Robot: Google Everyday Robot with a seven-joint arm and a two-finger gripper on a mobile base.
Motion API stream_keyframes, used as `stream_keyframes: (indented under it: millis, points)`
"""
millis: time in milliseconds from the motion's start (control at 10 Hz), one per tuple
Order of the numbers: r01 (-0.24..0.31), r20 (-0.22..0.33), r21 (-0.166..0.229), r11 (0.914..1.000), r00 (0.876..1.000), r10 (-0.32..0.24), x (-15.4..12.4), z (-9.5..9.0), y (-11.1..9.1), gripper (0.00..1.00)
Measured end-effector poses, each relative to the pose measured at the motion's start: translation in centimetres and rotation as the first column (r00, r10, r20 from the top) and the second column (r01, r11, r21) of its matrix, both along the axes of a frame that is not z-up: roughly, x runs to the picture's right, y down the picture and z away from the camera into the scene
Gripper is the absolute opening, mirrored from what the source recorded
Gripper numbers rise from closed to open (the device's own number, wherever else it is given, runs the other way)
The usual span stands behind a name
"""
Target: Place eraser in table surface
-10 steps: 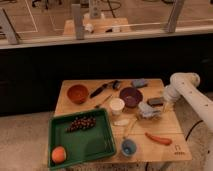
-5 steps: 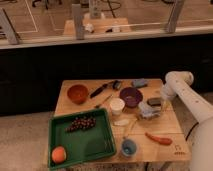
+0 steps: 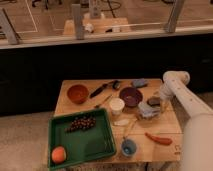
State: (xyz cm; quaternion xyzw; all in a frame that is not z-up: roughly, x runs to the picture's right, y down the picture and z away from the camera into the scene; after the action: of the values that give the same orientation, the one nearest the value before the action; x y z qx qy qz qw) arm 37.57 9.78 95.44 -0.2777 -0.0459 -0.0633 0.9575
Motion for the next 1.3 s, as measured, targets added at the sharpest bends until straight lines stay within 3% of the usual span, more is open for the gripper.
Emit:
stream_keyframes:
  millis: [100,700,1000,1300]
  points:
    - [0.0,0.002,0.001,1.0,1.0,0.0,-0.1,0.0,-0.1,0.76]
    - [0.001,-0.001,0.012,0.9999,1.0,-0.001,-0.1,-0.6,-0.5,0.16]
    - [-0.002,0.014,0.013,0.9999,1.0,0.002,-0.2,-1.4,-1.0,0.12]
    - [-0.003,0.044,0.041,0.9991,0.999,0.002,-0.3,-5.0,-4.1,0.12]
